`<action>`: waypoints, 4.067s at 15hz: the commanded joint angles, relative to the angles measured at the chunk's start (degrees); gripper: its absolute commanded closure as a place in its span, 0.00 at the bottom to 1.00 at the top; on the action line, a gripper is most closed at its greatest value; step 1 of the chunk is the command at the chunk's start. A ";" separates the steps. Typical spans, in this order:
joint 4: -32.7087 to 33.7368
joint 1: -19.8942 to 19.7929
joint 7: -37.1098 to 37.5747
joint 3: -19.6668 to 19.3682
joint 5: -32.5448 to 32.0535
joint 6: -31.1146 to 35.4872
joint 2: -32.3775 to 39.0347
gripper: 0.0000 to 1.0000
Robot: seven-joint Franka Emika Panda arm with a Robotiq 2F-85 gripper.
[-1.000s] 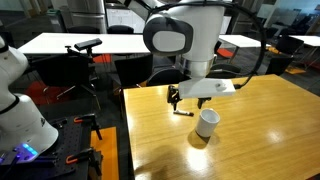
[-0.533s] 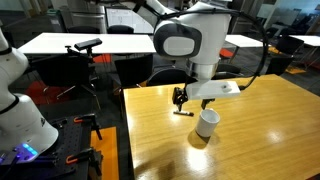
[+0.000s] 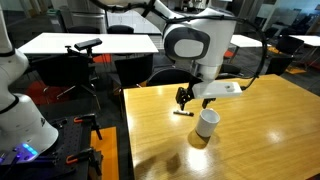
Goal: Move the mug to the right side of the table
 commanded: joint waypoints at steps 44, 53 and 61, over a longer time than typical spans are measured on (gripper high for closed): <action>24.64 -1.36 0.61 4.51 -7.18 -9.79 22.49 0.00; 27.94 -1.31 0.65 5.04 -7.91 -12.36 24.90 0.00; 31.05 -1.43 0.57 5.15 -7.75 -15.18 26.44 0.07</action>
